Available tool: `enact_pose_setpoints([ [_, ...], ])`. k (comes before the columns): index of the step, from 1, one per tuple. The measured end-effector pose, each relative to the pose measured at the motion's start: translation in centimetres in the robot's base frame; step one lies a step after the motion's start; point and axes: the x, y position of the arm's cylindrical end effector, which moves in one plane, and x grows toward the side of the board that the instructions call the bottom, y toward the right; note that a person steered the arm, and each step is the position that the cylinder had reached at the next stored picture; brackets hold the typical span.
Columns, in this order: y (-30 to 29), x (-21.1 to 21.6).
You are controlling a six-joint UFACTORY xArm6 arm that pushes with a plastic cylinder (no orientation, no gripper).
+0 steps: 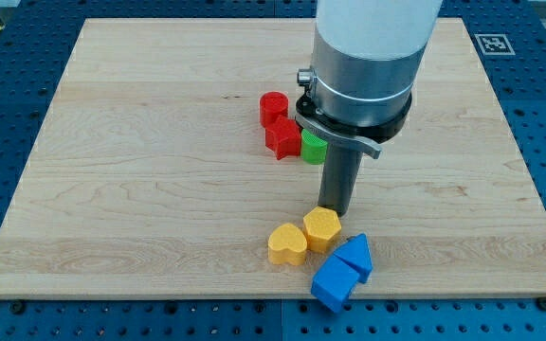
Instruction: Move blue triangle closer to the yellow heart and yellow pentagon
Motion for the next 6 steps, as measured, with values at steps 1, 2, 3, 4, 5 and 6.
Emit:
enact_pose_setpoints([
  [1, 0.1, 0.0],
  [2, 0.3, 0.0],
  [3, 0.3, 0.0],
  [4, 0.3, 0.0],
  [5, 3.0, -0.7],
  [6, 8.5, -0.1],
])
